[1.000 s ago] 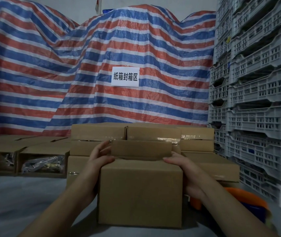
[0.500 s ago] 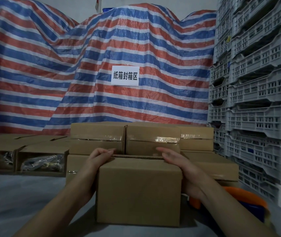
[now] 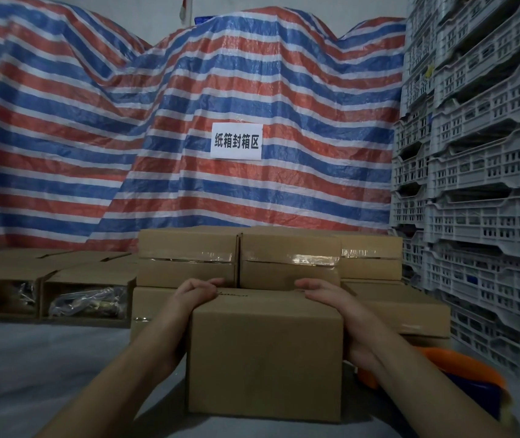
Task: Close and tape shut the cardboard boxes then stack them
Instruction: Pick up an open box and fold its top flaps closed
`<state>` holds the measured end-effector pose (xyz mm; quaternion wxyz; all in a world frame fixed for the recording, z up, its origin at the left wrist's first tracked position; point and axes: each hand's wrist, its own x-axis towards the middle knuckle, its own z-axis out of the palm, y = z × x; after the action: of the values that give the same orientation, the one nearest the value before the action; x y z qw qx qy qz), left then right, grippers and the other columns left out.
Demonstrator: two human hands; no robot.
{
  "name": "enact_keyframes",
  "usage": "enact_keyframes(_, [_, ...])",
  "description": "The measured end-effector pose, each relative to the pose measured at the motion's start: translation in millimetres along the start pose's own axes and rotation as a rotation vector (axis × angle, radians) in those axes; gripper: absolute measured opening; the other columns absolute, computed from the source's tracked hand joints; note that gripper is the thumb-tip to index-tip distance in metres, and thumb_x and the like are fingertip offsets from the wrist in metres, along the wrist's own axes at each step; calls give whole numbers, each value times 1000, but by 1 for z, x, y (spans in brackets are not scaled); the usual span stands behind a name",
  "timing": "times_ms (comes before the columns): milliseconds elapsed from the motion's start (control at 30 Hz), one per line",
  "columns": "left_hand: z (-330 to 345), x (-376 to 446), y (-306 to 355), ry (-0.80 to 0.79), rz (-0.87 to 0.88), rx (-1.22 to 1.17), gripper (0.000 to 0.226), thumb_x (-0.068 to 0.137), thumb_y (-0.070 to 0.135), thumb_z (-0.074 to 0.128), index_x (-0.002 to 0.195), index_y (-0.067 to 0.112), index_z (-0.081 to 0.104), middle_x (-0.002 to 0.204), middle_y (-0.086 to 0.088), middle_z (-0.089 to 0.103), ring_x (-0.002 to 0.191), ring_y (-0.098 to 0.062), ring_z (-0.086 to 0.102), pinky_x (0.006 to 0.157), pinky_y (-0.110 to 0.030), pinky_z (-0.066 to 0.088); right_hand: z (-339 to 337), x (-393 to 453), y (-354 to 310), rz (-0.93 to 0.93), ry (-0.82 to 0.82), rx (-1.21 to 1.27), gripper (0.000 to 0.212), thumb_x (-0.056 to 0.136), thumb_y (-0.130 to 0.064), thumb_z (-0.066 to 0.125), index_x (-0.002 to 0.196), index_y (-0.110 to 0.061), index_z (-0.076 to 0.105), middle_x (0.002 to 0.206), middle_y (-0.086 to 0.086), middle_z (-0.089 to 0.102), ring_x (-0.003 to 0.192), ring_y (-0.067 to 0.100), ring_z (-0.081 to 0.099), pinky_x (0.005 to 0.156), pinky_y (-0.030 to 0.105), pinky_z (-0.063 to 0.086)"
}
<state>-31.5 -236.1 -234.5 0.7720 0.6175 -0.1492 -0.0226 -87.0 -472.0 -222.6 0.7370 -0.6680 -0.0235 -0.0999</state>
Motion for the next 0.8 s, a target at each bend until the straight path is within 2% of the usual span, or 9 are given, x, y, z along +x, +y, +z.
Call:
enact_keyframes(133, [-7,4,16,-28,18,235,10,89,15,64,94,8,67,113,4,70,101,-28,64,85,-39,51,-3,5,1,6,4,-2,20,92,-13,63,108,-18,75,105,9,75,96,29,67,80,38,52])
enact_keyframes(233, [-1,6,34,-13,114,512,6,92,15,64,98,14,65,107,-2,69,91,-17,67,74,-27,53,-5,8,3,21,6,0,18,91,-14,65,103,-19,77,107,10,75,97,30,66,80,39,52])
enact_keyframes(300, [13,1,45,-40,234,721,8,94,30,60,102,29,62,103,5,67,87,-7,65,68,-21,51,-5,9,4,16,9,4,18,91,-13,64,103,-19,77,104,9,76,95,29,67,79,38,51])
enact_keyframes(367, [30,-5,50,-174,396,965,22,93,53,51,111,43,58,103,19,63,91,2,60,73,-19,48,-5,9,5,3,5,6,20,92,-13,64,107,-17,75,105,11,76,97,29,66,82,38,50])
enact_keyframes(433, [47,-8,47,-397,475,1224,47,87,72,40,129,52,45,117,32,56,103,9,54,78,-15,41,-4,8,5,-2,1,25,20,93,-12,62,109,-15,73,106,14,74,96,29,65,80,38,50])
enact_keyframes(500, [57,-6,38,-506,440,1449,69,82,82,35,142,50,32,140,27,44,120,2,47,84,-20,34,-3,6,4,-1,0,46,18,93,-10,61,107,-14,72,102,14,72,93,28,64,73,35,52])
enact_keyframes(633, [58,-7,33,-462,414,1541,76,80,84,36,146,49,25,149,20,38,128,-6,43,88,-27,34,0,3,3,-7,11,20,17,94,-12,61,107,-15,72,103,13,70,93,28,64,71,35,53])
enact_keyframes(733, [57,-10,34,-450,383,1558,80,80,84,36,149,47,21,154,19,31,135,-9,38,100,-33,33,0,3,0,-7,40,-139,15,96,-21,61,105,-23,73,112,11,69,104,29,65,85,40,54])
enact_keyframes(800, [59,-12,35,-445,362,1558,80,81,83,37,150,46,21,156,17,29,137,-10,36,104,-34,32,-4,3,-4,-87,151,-350,16,100,-30,57,102,-26,73,110,5,69,105,23,64,92,41,52])
